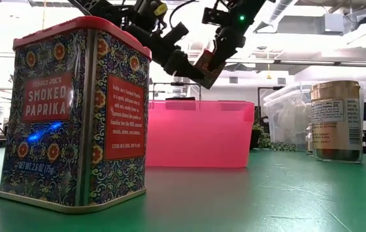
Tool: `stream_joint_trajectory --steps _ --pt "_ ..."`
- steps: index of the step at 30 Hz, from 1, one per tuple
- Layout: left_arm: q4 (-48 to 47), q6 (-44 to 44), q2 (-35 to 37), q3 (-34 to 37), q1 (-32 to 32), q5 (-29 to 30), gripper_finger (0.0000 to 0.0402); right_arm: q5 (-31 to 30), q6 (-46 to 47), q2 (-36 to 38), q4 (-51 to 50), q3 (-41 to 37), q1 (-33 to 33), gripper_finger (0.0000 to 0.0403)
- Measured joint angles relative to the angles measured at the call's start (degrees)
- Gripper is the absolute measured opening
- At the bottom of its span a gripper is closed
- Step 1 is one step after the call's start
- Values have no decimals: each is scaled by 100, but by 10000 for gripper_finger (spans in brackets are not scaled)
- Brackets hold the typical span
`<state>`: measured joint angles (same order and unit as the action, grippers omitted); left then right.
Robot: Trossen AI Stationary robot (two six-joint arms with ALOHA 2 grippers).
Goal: Sort spices by type
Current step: Put the top right red seasoning can into the orange bin
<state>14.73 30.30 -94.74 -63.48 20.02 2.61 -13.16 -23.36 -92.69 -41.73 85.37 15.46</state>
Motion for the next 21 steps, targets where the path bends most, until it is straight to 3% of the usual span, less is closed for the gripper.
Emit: stream_joint_trajectory --steps 10,15,21 --pt "-143 106 107 -113 -245 2067 301 -53 1466 0 -533 550 121 247" --pt "-127 -204 691 250 -180 2024 307 1 1860 137 -1012 661 87 235" --pt "653 -606 1853 1574 -185 1863 308 -4 2234 284 -969 614 138 240"
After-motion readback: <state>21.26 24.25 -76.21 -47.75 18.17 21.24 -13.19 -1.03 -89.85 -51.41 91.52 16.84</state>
